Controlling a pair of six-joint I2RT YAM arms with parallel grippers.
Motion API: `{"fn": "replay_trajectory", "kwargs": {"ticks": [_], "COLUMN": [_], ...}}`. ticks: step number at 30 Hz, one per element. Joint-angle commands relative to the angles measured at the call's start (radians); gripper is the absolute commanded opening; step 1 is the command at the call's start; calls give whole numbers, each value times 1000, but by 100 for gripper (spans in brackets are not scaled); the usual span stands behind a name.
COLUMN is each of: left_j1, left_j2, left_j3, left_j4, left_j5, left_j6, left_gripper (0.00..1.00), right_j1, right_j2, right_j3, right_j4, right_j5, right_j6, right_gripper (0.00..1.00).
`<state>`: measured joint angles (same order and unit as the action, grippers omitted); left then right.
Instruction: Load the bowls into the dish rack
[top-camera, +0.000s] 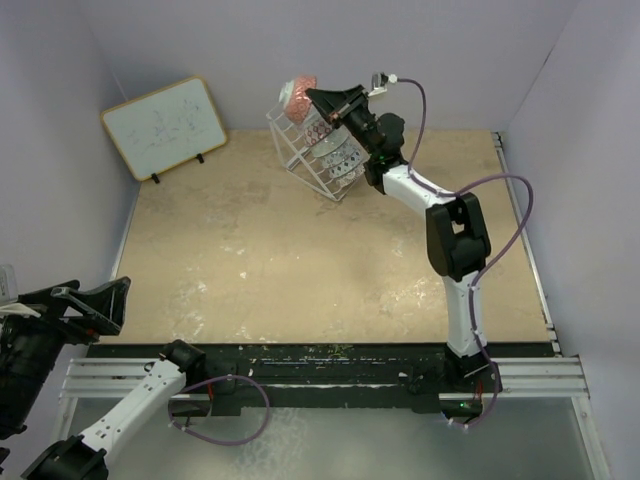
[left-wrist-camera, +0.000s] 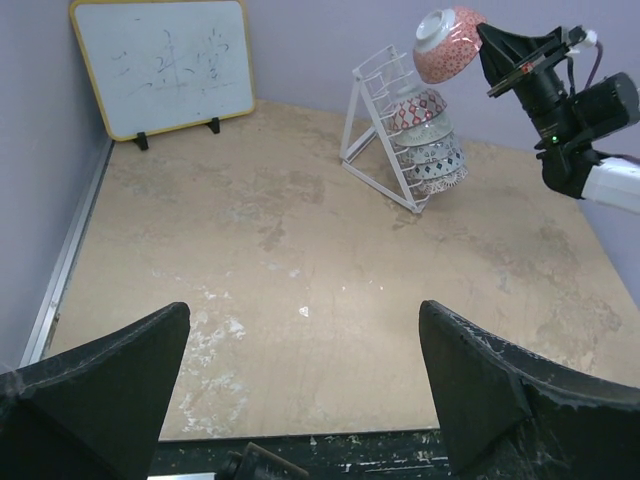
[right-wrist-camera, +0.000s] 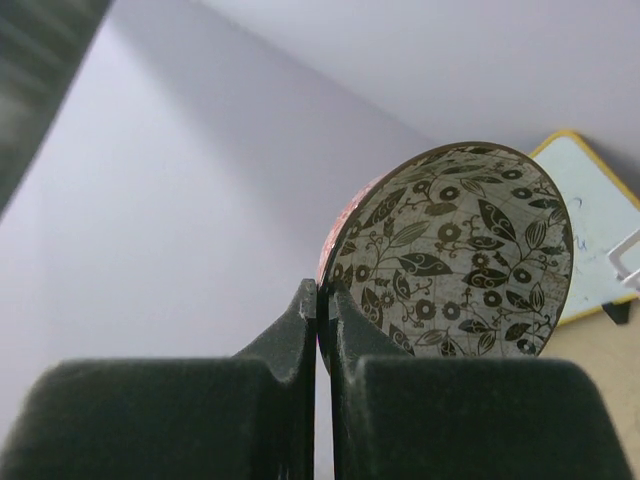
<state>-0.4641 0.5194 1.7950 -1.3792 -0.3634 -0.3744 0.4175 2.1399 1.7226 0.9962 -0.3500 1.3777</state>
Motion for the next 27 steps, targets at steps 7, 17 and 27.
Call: {"fn": "replay_trajectory", "kwargs": {"ticks": [7,17,27], "left_j1": [-32,-70,-82], "left_j2": [16,-2,2], "left_j3": [18,11,33], "left_j4": [-16,-34,-54], "left_j5": [-48,-86,-98], "left_j6": [6,-18,-19], "left_gripper": [99,99,99], "right_j1": [-3,-5,-1], "right_j2": [109,171,210], "right_j3": [61,19,5], "right_j4": [388,491,530], "right_j5": [385,464,529], "right_j6": [221,279,306], "right_gripper": [0,0,0]}}
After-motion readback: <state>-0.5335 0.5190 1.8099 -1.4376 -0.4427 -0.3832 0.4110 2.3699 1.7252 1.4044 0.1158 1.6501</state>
